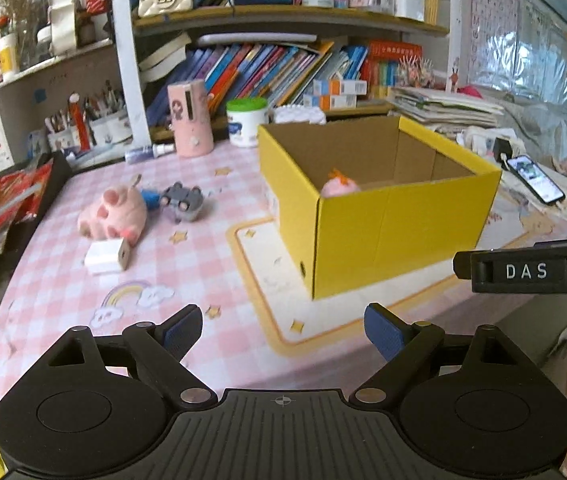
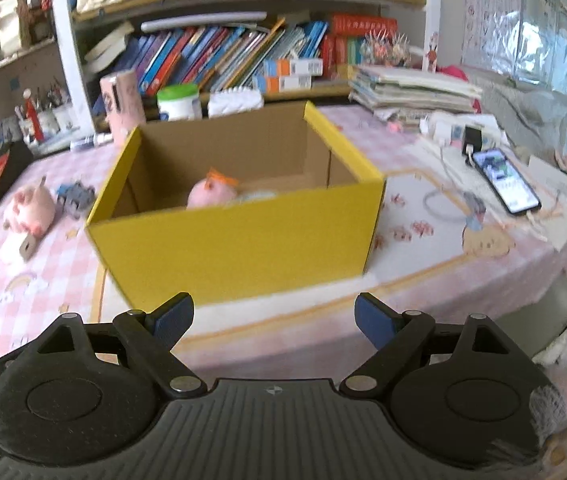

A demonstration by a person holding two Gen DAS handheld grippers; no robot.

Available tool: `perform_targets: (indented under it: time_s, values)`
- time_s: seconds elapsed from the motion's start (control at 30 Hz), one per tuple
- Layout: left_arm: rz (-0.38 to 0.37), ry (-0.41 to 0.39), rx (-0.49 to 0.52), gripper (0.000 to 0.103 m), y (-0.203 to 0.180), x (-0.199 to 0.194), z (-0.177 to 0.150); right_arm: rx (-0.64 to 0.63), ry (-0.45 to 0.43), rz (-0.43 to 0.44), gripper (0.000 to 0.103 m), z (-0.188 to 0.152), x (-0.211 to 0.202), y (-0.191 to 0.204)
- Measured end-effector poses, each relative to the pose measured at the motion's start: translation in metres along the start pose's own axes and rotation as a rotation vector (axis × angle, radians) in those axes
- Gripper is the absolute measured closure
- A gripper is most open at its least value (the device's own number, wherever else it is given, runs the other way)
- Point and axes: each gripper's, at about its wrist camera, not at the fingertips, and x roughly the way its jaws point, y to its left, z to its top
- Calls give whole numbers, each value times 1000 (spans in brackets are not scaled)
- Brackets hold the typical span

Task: Organize objects
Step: 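Withdraw both tools from the yellow box toward the remaining toys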

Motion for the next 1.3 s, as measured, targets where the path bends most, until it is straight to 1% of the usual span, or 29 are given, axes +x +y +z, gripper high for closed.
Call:
perform_targets:
  time_s: [0.3,0.6,0.93,1.3]
  values:
    - [19,49,-12,12,18,-13,-23,-41,63,51,16,-29,-9,32]
    - [53,70,-40,12,40,-27,-39,-74,102,103,16,-42,-12,60]
    - [111,71,-93,12,67,-44,-52,-137,111,165,16,-47,-15,95]
    - [175,61,-152,12,98,-60,-62,-207,102,226,16,-49,-18,133]
